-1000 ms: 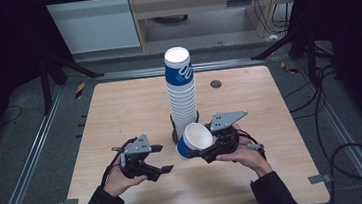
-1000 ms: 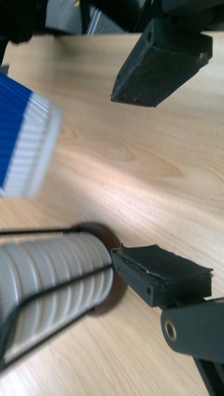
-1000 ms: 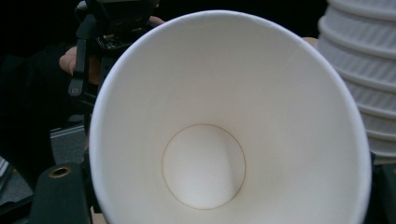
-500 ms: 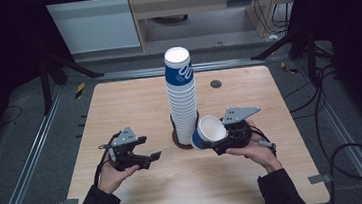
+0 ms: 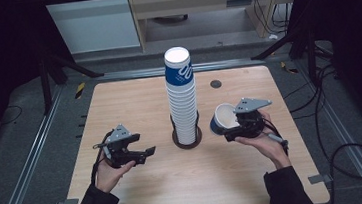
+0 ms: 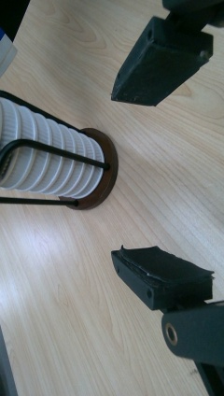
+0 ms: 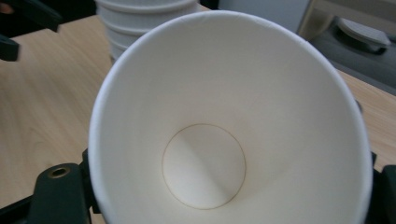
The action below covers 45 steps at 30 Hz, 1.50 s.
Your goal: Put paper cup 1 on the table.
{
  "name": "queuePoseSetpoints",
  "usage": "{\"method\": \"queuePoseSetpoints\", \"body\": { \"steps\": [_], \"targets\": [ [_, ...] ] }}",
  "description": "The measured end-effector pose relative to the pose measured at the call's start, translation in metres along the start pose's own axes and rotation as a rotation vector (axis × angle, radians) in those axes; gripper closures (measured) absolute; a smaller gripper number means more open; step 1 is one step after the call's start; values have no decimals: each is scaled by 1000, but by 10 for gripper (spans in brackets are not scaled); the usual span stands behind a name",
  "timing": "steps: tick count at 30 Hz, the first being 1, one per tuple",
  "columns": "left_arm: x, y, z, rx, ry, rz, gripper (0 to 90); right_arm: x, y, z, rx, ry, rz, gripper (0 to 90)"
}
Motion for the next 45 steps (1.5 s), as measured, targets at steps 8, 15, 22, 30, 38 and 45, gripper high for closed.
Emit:
{"method": "queuePoseSetpoints", "body": {
  "steps": [8, 15, 22, 30, 38, 45],
  "targets": [
    [-1, 1, -7, 30, 23, -3, 192, -8, 3, 25, -149, -60, -48, 197],
    [-2, 0, -8, 46, 20, -4, 192, -18, 3, 46, -252, -99, -97, 196],
    [-3, -1, -10, 51, 22, -6, 194, -34, -1, 70, -308, -156, -165, 196],
    [-4, -1, -12, 53, 31, -11, 193, -50, -12, 90, -325, -209, -234, 193],
    [-4, -1, -12, 52, 23, -11, 194, -59, -15, 99, -331, -235, -277, 191],
    [-5, -3, -11, 50, 21, -19, 194, -63, -17, 102, -338, -250, -306, 184]
  ]
}}
Point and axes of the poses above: each handheld gripper's, and its own axes: y roughly backward along the jaws, x roughly out of its top, z roughly to its right, the point moved 2 cm from there along -y, roughly forward along the jaws, and after that the axes turned 9 degrees about x, right-handed, at the moved point
